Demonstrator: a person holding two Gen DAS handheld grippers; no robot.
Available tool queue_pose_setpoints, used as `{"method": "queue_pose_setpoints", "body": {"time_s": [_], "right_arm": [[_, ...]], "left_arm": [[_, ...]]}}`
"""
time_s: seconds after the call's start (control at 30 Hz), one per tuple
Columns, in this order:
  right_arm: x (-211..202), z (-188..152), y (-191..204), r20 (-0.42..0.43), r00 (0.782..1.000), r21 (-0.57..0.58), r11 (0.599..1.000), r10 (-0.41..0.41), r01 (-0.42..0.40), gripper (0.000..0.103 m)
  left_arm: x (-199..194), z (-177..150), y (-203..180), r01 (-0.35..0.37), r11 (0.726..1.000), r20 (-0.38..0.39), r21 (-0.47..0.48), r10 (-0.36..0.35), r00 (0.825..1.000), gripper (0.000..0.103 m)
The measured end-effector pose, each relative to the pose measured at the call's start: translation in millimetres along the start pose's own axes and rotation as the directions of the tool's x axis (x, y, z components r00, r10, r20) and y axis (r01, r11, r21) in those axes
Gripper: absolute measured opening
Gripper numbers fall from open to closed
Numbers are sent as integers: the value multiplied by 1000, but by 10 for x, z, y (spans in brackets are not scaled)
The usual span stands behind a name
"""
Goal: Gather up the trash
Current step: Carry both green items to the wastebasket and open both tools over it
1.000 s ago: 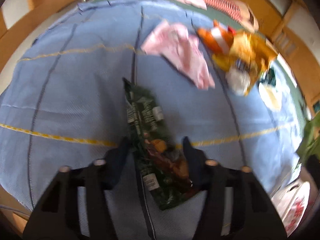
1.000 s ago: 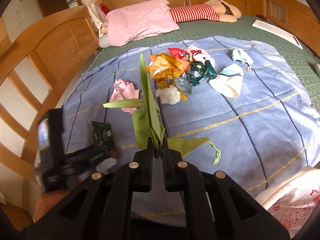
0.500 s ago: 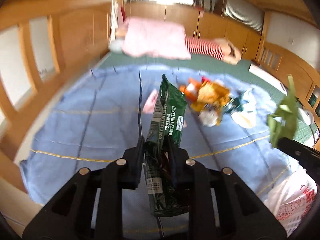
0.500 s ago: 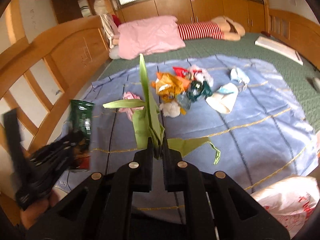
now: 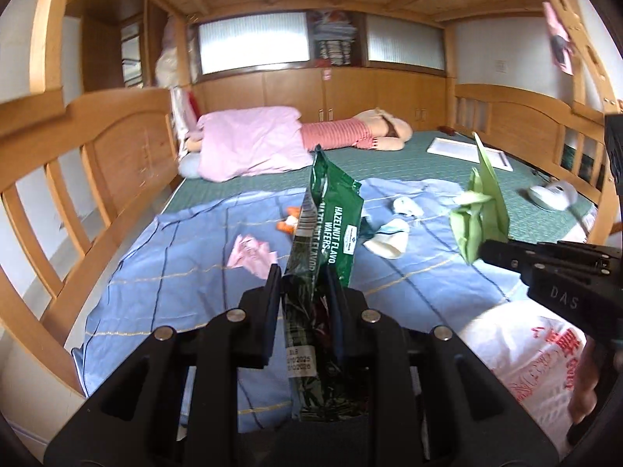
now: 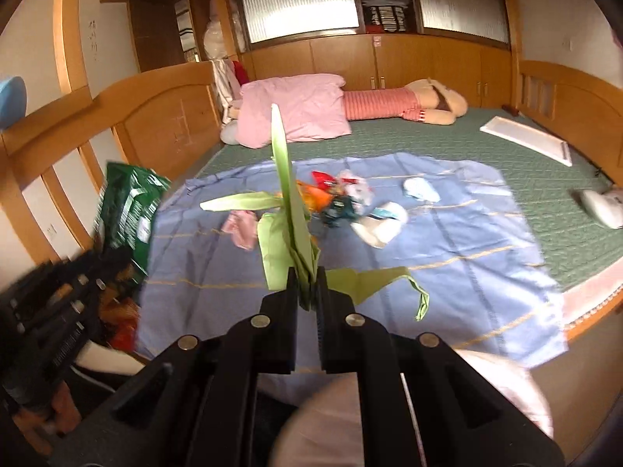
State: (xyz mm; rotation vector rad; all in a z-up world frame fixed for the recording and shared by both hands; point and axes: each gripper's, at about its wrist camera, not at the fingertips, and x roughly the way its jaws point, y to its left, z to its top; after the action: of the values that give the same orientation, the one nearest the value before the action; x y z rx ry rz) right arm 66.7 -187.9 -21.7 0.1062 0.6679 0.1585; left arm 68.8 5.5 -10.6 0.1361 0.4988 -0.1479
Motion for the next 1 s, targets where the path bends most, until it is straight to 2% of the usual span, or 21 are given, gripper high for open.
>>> {"method": "queue_pose_setpoints", "body": {"time_s": [0.1, 0.17, 0.23, 0.27, 0.37, 0.43, 0.5, 0.57, 0.6, 0.67, 0.7, 0.73, 0.77, 0.8, 0.83, 0.87, 0.9, 0.93, 1.0], "right_arm": [[-163, -158, -319, -48, 998, 3, 999, -36, 36, 9], [-223, -334, -540, -110, 990, -9, 996, -88, 88, 9], [-218, -553, -701, -175, 975, -9, 991, -133, 134, 9], [-178, -719, -804, -235, 962, 5, 989, -141, 147, 9], [-55, -1074, -973, -353, 927, 50, 987, -125, 152, 12], [28, -1237, -1065, -421, 901, 89, 984, -102, 153, 29], [-8, -1262, -1152, -408, 909, 148, 977, -83, 155, 57], [-151, -1165, -1291, -331, 939, 233, 956, -95, 179, 62], [-199, -1133, -1343, -305, 947, 262, 946, -104, 189, 62], [-318, -1050, -1471, -249, 960, 326, 923, -126, 206, 62], [-395, -1021, -1543, -220, 965, 360, 908, -143, 217, 63], [-455, -1000, -1604, -198, 967, 386, 894, -163, 230, 63], [-497, -986, -1651, -184, 966, 404, 882, -180, 241, 63], [-528, -967, -1717, -178, 966, 415, 875, -189, 248, 63], [-540, -965, -1756, -176, 964, 425, 868, -200, 257, 63], [-528, -962, -1781, -179, 962, 431, 863, -205, 264, 63], [-518, -970, -1812, -181, 962, 435, 860, -206, 266, 63], [-506, -973, -1840, -184, 961, 440, 857, -206, 268, 64], [-476, -982, -1856, -189, 960, 446, 854, -205, 270, 64]], "left_arm": [[-92, 21, -187, 29, 999, 1, 14, -30, 1000, 24], [-140, 13, -279, 49, 999, 1, 24, -49, 999, 24], [-144, 3, -373, 72, 997, -5, 35, -72, 997, 24], [-149, -14, -404, 82, 996, -8, 38, -81, 997, 24], [-153, -47, -559, 129, 991, -28, 45, -128, 991, 24], [-160, -68, -651, 163, 985, -42, 50, -161, 986, 24], [-161, -86, -729, 203, 978, -58, 50, -200, 978, 24], [-125, -121, -794, 248, 968, -85, 43, -244, 966, 24], [-102, -146, -813, 271, 962, -99, 39, -266, 959, 24], [-35, -212, -871, 357, 934, -143, 22, -350, 926, 24], [8, -236, -889, 406, 914, -167, 7, -400, 901, 25], [71, -292, -946, 499, 866, -210, -28, -493, 844, 25], [106, -325, -989, 549, 835, -237, -50, -543, 805, 27], [173, -394, -1067, 606, 792, -282, -75, -600, 749, 29], [208, -438, -1112, 628, 774, -306, -81, -619, 723, 43], [246, -500, -1173, 648, 758, -330, -80, -633, 700, 66], [261, -533, -1205, 652, 754, -334, -78, -636, 695, 75], [283, -566, -1215, 650, 756, -333, -76, -633, 698, 82], [339, -576, -1155, 638, 765, -331, -90, -627, 705, 83]]}}
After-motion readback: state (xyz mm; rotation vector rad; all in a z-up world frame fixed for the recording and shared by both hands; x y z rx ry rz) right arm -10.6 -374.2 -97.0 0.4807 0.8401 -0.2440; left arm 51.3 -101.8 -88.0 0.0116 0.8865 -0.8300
